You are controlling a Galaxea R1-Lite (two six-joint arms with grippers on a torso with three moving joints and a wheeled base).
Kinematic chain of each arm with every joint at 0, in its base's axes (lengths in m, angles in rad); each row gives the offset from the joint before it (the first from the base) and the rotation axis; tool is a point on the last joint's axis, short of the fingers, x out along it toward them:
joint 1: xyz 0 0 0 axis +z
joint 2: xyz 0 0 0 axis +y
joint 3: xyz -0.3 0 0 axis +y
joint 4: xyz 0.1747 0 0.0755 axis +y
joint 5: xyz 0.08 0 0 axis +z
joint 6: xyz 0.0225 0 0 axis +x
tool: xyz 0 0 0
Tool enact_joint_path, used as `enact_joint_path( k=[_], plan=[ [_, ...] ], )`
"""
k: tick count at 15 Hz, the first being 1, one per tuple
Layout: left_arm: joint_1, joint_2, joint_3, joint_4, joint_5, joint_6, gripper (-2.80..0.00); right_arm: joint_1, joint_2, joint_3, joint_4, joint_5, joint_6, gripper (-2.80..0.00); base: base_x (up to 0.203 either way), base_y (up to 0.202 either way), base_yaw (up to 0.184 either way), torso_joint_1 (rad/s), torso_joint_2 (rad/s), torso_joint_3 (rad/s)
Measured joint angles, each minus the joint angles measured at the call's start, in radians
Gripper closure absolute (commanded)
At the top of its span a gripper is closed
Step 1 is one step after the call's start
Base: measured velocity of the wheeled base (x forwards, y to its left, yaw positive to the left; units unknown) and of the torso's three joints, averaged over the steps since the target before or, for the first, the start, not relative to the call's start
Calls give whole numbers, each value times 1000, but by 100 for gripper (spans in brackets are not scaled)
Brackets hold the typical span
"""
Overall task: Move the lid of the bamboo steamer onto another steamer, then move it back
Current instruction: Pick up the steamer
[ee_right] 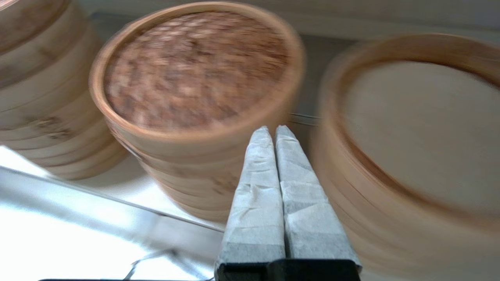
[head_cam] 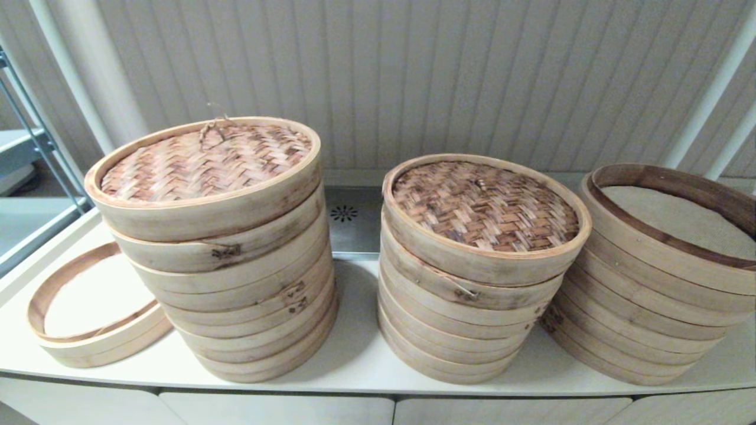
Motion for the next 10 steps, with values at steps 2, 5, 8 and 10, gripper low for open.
enact_joint_path(
  k=[2,5,8,10],
  plan=[
    [0,0,0,0,0,0,0,144,135,-66,1,-94,22,0,0,0,0,0,0,0],
    [0,0,0,0,0,0,0,296,312,-144,-6,-253,35,0,0,0,0,0,0,0],
    [0,0,0,0,0,0,0,346,453,-233,-10,-313,39,-280,0,0,0,0,0,0],
    [0,0,0,0,0,0,0,364,526,-274,-26,-319,45,-280,0,0,0,0,0,0]
  ],
)
